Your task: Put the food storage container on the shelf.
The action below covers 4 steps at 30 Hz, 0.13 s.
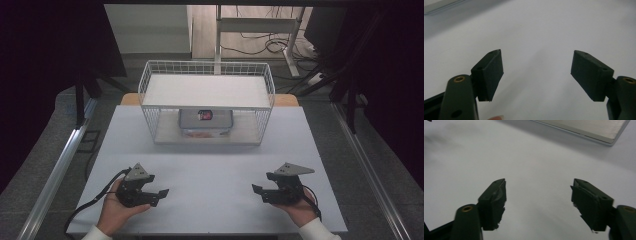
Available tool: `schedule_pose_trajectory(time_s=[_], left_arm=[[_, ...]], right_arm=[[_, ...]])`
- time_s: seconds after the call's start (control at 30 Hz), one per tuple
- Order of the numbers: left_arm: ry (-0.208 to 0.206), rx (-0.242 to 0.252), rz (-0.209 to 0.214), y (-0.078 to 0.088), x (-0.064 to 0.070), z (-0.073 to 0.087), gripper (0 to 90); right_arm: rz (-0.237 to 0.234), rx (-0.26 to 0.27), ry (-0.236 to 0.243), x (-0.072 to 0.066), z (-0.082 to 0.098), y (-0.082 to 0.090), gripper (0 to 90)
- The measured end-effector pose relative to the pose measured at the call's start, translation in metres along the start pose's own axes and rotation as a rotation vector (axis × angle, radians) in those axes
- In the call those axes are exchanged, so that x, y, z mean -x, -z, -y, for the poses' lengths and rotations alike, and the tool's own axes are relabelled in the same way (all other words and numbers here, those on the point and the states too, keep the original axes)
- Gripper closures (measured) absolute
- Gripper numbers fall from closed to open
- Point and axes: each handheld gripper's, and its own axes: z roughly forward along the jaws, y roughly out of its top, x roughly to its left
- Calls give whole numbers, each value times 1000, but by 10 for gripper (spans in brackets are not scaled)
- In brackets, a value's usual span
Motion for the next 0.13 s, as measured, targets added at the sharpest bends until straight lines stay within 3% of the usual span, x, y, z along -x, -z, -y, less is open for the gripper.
schedule_pose_trajectory(time_s=[0.13], left_arm=[[4,2,1,0,-1,-1,257]], right_arm=[[13,-10,11,1,2,-2,222]])
